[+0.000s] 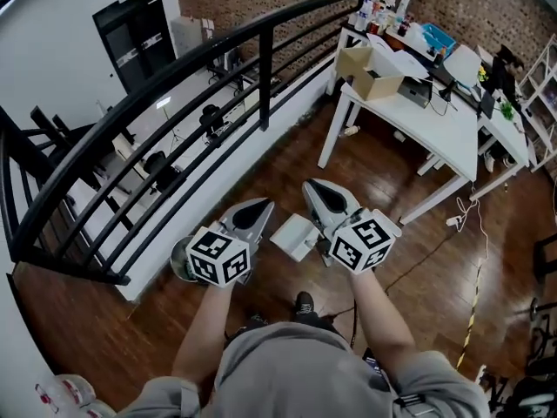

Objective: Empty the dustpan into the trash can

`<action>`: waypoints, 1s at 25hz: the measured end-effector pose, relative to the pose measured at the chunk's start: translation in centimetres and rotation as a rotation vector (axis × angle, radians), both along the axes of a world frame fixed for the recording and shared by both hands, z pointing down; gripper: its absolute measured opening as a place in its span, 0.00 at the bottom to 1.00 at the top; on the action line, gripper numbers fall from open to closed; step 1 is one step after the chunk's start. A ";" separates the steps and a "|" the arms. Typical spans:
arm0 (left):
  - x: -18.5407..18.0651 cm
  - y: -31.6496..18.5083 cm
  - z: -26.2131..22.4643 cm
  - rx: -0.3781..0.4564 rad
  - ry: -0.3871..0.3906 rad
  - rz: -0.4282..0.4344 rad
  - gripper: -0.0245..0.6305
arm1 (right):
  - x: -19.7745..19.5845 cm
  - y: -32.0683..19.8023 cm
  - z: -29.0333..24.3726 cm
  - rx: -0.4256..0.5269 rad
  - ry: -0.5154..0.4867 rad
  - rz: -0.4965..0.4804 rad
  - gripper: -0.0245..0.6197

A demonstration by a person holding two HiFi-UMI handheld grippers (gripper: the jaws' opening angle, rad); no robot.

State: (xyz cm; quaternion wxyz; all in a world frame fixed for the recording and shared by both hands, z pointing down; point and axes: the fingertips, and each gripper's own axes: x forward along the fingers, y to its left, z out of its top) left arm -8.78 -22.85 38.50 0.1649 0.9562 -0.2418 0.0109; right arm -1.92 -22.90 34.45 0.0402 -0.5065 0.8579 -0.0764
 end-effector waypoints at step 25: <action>-0.8 2.4 -4.6 0.050 0.008 -0.101 0.04 | -3.6 1.8 -4.4 0.062 -0.044 -0.189 0.04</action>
